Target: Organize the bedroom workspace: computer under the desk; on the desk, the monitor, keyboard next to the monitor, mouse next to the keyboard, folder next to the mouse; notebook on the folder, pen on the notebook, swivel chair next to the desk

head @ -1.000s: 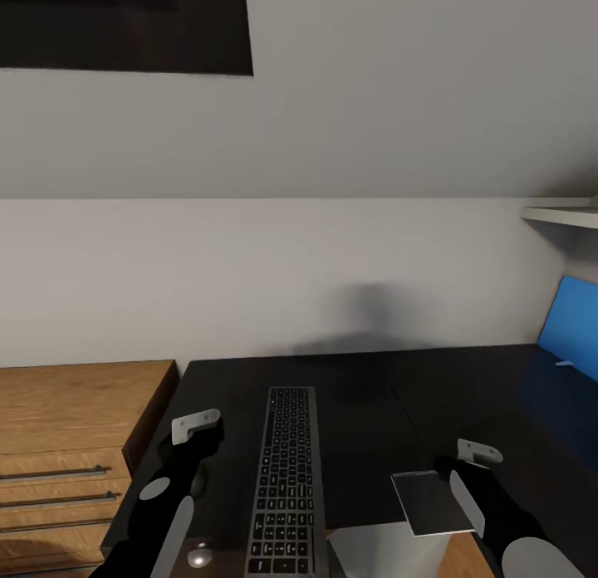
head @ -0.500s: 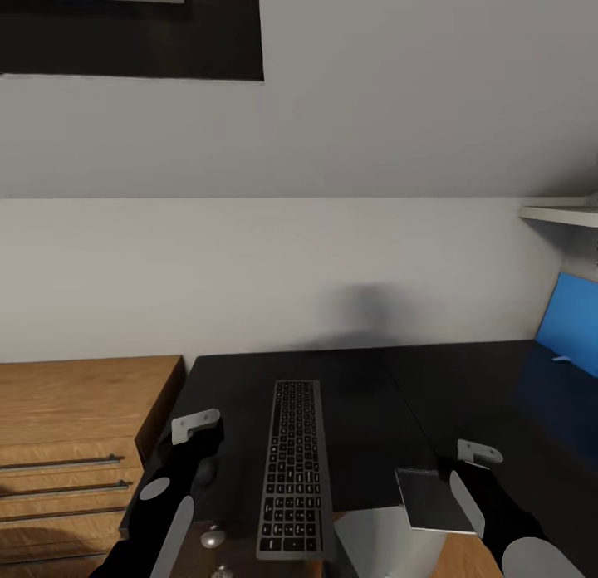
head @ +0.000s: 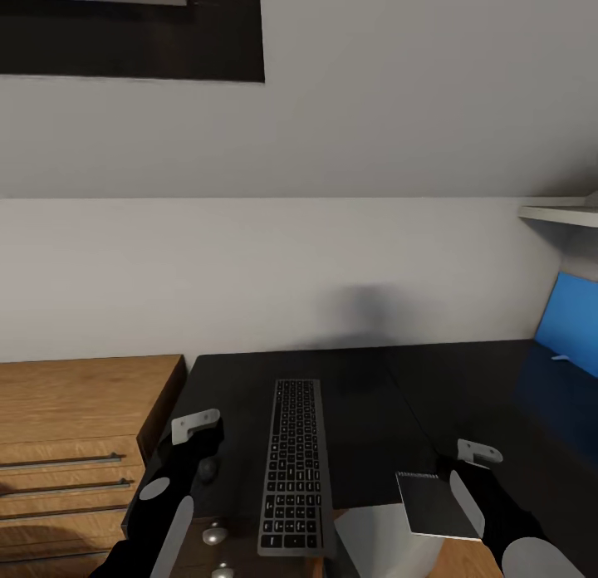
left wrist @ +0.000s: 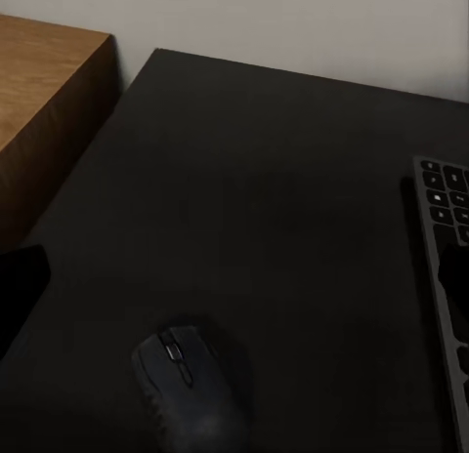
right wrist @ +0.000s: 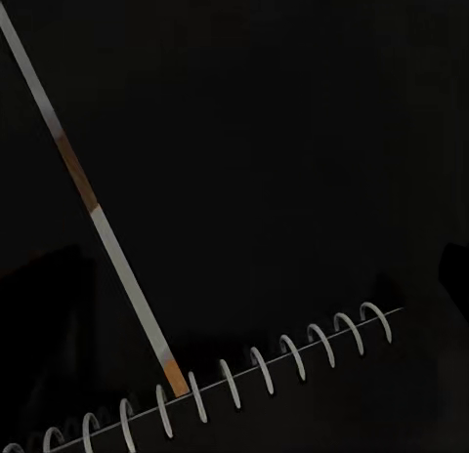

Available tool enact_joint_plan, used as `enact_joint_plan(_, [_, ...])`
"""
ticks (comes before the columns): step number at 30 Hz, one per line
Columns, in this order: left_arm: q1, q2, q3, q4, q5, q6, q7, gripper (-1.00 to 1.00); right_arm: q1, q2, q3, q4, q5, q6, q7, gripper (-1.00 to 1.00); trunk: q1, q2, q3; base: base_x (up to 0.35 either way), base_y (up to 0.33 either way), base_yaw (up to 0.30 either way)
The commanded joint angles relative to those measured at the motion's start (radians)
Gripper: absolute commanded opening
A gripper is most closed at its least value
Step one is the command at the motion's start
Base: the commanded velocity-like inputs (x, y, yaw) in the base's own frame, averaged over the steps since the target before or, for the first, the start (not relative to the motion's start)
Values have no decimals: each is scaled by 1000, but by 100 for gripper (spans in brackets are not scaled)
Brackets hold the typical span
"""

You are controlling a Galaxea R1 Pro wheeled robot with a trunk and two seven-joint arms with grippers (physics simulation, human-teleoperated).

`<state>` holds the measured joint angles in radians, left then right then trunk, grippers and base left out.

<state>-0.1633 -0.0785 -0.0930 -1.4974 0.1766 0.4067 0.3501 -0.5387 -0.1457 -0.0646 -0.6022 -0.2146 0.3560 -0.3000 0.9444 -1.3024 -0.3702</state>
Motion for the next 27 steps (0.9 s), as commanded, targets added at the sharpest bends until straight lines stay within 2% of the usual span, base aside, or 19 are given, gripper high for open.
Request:
enact_joint_plan(1, [-1, 0, -2, -1, 11, 3, 9, 100, 0, 0, 2, 27, -20, 8, -2, 100, 0, -1, -1, 0, 0, 0])
enact_joint_plan(7, [-1, 0, -2, -1, 11, 3, 9, 100, 0, 0, 1, 12, -20, 0, -1, 100, 0, -1, -1, 0, 0, 0])
enact_joint_plan(13, [-1, 0, -2, -1, 11, 3, 9, 100, 1, 0, -3, -73, -19, -6, -1, 100, 0, -1, -1, 0, 0, 0])
enact_joint_plan(27, [-1, 0, -2, -1, 10, 3, 9, 100, 1, 0, -3, -96, -19, -36, -3, 100, 0, -1, -1, 0, 0, 0])
